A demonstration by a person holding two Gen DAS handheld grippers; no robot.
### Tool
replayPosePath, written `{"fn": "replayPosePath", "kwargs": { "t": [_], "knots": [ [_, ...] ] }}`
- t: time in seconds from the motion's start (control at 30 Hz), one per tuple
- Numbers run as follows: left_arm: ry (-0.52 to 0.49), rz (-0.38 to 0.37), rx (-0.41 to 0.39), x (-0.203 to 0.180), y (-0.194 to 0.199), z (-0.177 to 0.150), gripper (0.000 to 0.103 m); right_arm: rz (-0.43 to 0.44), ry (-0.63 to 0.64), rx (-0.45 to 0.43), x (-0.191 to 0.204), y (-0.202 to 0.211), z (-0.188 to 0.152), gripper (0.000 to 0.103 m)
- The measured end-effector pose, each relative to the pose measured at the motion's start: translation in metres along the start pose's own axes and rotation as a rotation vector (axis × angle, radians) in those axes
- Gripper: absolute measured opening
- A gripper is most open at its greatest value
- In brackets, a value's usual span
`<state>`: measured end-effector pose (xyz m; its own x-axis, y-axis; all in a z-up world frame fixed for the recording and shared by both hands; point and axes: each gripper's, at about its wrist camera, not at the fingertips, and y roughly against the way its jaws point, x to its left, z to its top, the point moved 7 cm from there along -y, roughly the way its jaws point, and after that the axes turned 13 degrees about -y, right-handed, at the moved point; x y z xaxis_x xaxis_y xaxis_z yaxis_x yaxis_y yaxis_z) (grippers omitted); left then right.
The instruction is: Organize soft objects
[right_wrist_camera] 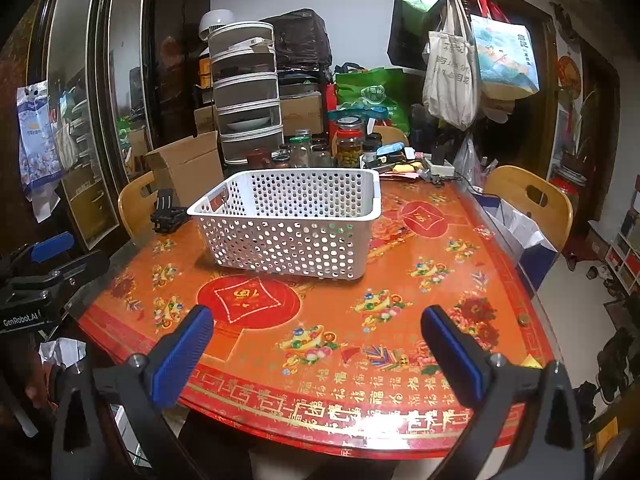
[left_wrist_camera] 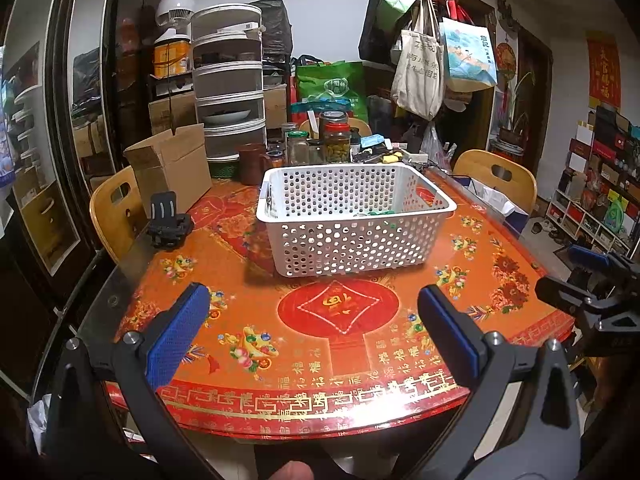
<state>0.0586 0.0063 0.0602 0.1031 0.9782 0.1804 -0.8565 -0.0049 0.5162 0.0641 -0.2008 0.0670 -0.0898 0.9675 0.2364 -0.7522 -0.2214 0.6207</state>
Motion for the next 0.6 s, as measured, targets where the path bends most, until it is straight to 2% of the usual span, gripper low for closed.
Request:
{"fn": "replayPosePath", "kwargs": {
  "t": [0.6],
  "knots": [
    [-0.003, -0.007, 0.012, -0.0037, -0.0011, -0.0052, 0.103, 0.002, 0.001, 0.008, 0.0, -0.0015, -0.0034, 0.103]
  ]
}}
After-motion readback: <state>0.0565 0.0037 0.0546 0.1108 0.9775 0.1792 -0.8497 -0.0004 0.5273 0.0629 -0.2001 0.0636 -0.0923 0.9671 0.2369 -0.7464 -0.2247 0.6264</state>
